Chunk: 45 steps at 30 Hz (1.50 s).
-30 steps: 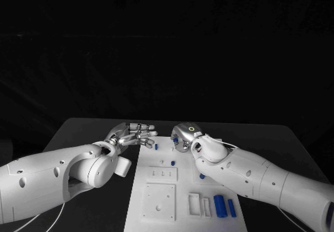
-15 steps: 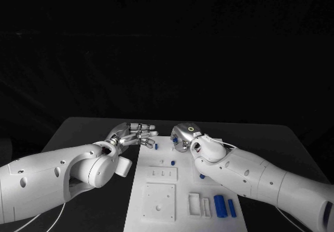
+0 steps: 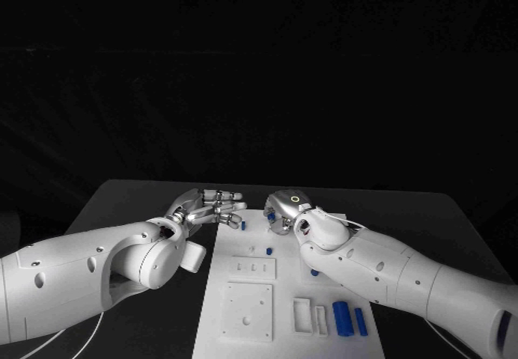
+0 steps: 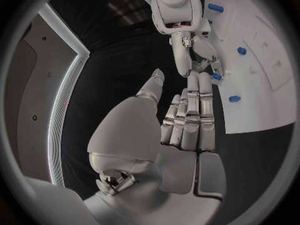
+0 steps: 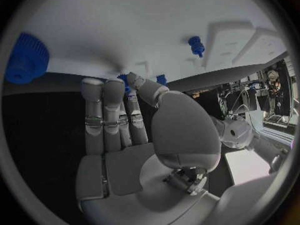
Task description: Assemble the parts on the task board
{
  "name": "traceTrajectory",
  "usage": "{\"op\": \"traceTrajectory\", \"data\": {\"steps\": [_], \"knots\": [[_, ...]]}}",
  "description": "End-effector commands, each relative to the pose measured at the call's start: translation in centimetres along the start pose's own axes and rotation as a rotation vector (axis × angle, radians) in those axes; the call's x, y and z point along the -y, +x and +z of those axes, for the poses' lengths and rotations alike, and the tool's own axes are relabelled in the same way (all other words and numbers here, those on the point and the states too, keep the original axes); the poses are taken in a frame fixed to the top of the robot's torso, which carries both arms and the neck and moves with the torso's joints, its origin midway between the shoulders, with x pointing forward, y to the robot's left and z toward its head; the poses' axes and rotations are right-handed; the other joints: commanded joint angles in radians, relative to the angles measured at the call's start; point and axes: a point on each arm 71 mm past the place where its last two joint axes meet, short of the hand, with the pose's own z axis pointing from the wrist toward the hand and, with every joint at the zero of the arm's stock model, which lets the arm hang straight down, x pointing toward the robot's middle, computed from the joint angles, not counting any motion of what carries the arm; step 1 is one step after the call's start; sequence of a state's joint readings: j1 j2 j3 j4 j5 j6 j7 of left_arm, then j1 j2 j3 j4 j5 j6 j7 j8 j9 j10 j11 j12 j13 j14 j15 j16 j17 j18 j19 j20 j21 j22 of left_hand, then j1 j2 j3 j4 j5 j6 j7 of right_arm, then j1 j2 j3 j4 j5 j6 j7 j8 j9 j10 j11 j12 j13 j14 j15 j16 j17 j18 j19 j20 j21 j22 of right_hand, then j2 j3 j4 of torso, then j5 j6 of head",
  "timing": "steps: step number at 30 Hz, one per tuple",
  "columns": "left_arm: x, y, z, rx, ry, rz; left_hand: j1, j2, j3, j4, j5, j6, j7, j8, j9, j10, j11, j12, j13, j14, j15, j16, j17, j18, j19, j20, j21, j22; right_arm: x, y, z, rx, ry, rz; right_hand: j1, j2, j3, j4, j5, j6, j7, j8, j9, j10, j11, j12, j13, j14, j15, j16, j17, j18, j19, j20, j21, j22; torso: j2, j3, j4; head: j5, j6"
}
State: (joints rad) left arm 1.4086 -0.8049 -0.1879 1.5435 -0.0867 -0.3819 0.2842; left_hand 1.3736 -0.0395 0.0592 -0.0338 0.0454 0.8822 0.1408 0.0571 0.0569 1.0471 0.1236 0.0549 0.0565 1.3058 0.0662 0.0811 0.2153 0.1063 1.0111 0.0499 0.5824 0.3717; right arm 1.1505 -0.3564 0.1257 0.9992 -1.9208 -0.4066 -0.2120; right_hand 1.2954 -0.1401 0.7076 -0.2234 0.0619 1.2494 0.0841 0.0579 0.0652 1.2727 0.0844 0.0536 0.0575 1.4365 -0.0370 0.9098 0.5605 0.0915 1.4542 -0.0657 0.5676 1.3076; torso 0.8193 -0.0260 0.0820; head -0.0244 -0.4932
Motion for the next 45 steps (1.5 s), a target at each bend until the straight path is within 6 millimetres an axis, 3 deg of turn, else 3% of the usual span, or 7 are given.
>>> {"op": "traceTrajectory", "data": {"steps": [1,8,11,19,26,39,45], "knots": [[0.2,0.2,0.1,-0.017,0.009,0.0,0.004,-0.002,-0.002,0.005,0.004,-0.003,-0.002,0.0,0.001,-0.007,-0.001,0.003,0.002,-0.005,0.001,-0.004,0.001,-0.003,-0.005,-0.002,0.003,0.002,-0.1,0.3,0.0,-0.028,-0.01,-0.008,0.005,0.009,-0.006,0.002,0.005,0.004,0.003,0.005,0.001,0.05,-0.044,0.005,0.004,-0.001,-0.005,-0.005,0.0,0.013,0.005,0.0,-0.007,0.057,0.001,-0.0002,-0.0009,0.0,-0.001],[0.2,0.2,0.1,-0.017,0.009,0.0,0.004,-0.002,-0.002,0.005,0.004,-0.003,-0.002,0.0,0.001,-0.007,-0.001,0.003,0.002,-0.005,0.001,-0.004,0.001,-0.003,-0.005,-0.002,0.003,0.002,0.2,0.5,0.1,-0.046,0.005,0.001,-0.005,0.005,-0.009,0.007,0.005,-0.051,0.019,0.004,-0.002,-0.013,-0.026,0.005,0.003,0.0,0.009,-0.01,-0.003,0.017,0.001,0.01,-0.035,0.05,0.001,-0.0001,-0.0022,0.001,-0.002],[0.2,0.2,0.1,-0.017,0.009,0.001,0.004,-0.002,-0.002,0.005,0.004,-0.003,-0.002,0.0,0.001,-0.007,-0.001,0.003,0.002,-0.005,0.001,-0.004,0.001,-0.003,-0.005,-0.002,0.003,0.002,0.5,0.5,0.0,-0.03,0.012,0.022,-0.038,-0.027,-0.03,0.026,0.029,-0.124,0.025,0.003,-0.003,-0.102,-0.005,0.004,0.001,-0.003,0.022,-0.021,-0.01,0.032,-0.003,0.023,-0.097,0.03,0.001,-0.0001,-0.0033,0.003,-0.002],[0.2,-0.1,0.1,-0.008,0.007,0.003,0.005,-0.004,-0.002,0.005,0.004,-0.01,0.003,0.0,0.0,-0.011,0.002,0.003,0.002,-0.005,0.003,-0.004,0.001,-0.003,-0.006,-0.001,0.004,0.002,0.8,-0.5,-0.5,0.045,0.008,0.098,-0.012,-0.051,-0.307,0.146,0.063,-0.188,-0.006,0.004,-0.003,-0.241,0.027,0.008,0.002,0.0,0.037,-0.054,-0.046,0.069,0.034,0.044,-0.304,-0.1,0.001,0.0014,-0.0044,0.006,-0.001],[0.2,-0.3,0.0,0.0,0.006,0.005,0.005,-0.006,-0.001,0.006,0.004,-0.011,0.002,0.0,0.0,-0.013,0.002,0.003,0.002,-0.006,0.003,-0.004,0.001,-0.003,-0.006,-0.001,0.003,0.001,1.5,-2.8,-1.0,0.099,0.011,0.145,0.015,-0.059,-0.343,0.192,0.081,-0.185,-0.001,0.004,-0.003,-0.232,0.025,0.005,0.001,0.0,0.035,-0.049,-0.049,0.069,0.045,0.044,-0.319,-0.114,0.001,0.0022,-0.0081,0.005,0.006],[0.2,-1.1,0.1,0.015,0.013,0.009,0.007,-0.013,0.004,0.01,0.004,-0.008,0.003,0.0,0.0,-0.021,0.007,0.003,0.002,-0.006,0.006,-0.005,0.001,-0.001,-0.006,0.001,0.002,0.001,7.5,-7.1,-3.3,0.08,0.102,0.133,-0.026,-0.082,-0.243,0.176,0.087,-0.141,0.028,0.005,-0.002,-0.046,-0.02,0.005,0.004,0.005,0.011,-0.044,-0.044,0.034,0.045,0.02,-0.281,-0.089,-0.012,0.008,-0.0356,0.007,0.011],[0.2,-1.5,0.0,0.019,0.013,0.01,0.007,-0.013,0.004,0.01,0.004,-0.008,0.003,0.0,0.0,-0.021,0.007,0.003,0.002,-0.006,0.006,-0.005,0.001,-0.001,-0.006,0.001,0.002,0.001,9.7,-7.1,-4.3,0.013,0.132,0.142,-0.009,-0.062,-0.423,0.202,-0.006,-0.144,0.007,0.006,-0.001,0.229,-0.099,0.042,0.113,0.004,-0.048,-0.065,-0.04,-0.019,0.043,-0.039,-0.291,-0.091,-0.013,0.0146,-0.046,0.014,0.005]]}}
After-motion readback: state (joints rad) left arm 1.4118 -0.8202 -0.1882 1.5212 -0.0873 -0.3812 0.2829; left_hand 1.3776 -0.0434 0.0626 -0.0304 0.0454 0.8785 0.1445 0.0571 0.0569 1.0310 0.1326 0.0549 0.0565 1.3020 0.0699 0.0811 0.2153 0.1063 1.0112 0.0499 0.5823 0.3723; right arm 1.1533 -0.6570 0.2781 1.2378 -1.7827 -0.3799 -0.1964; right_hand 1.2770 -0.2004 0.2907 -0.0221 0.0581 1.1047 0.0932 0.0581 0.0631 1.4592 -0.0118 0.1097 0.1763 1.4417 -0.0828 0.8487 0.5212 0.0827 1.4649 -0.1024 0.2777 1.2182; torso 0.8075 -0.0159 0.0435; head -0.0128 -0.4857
